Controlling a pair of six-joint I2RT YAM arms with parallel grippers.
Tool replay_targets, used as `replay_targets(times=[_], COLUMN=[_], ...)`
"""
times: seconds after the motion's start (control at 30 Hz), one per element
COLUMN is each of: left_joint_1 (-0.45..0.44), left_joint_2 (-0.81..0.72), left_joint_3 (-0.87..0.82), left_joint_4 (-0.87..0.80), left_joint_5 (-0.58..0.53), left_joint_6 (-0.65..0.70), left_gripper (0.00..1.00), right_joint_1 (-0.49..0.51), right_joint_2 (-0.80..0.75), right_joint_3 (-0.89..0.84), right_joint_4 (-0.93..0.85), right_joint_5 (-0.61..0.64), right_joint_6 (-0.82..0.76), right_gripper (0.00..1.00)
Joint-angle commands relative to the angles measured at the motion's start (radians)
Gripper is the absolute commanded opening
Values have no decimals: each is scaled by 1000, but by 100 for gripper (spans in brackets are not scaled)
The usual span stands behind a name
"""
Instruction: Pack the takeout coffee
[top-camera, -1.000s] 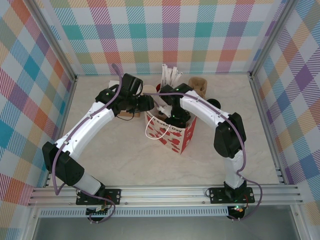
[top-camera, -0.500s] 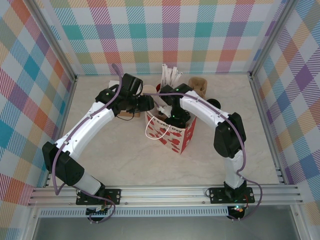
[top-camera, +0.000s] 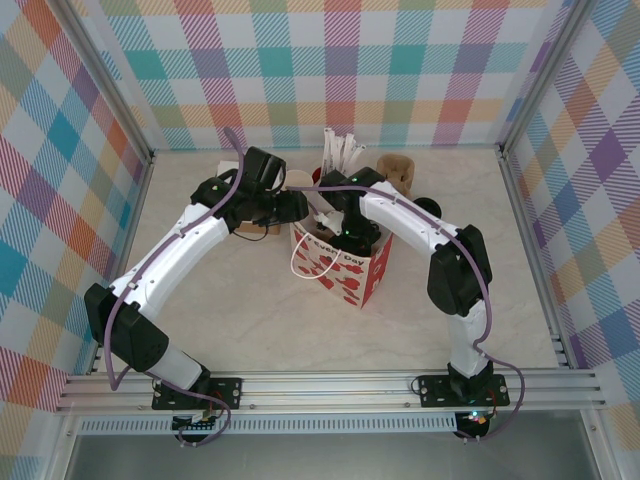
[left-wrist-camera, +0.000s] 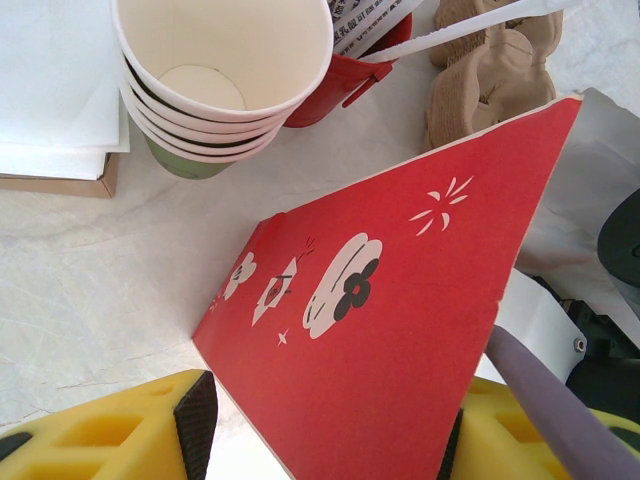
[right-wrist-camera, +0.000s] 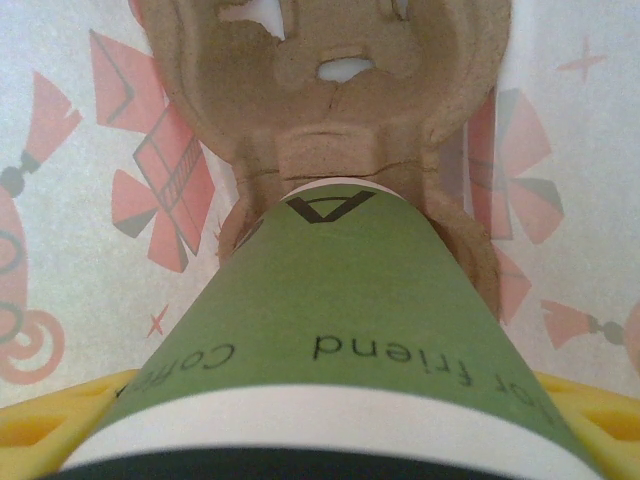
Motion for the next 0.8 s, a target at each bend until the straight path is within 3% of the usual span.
replay_targets(times=[0.0,0.77], left_joint_1=[-10,-10], left_joint_2=[-10,-17], left_joint_3=[17,-1], left_joint_4=[-16,-10], left_joint_5=[-2,-7], left_joint_6=[3,1], left_gripper=[57,57], right_joint_1=[6,6], right_joint_2=[14,23], right_joint_3=[3,61], right_joint_4=[-50,-155], right_joint_5=[-17,-18], right_joint_6=[-9,23], right_gripper=[74,74])
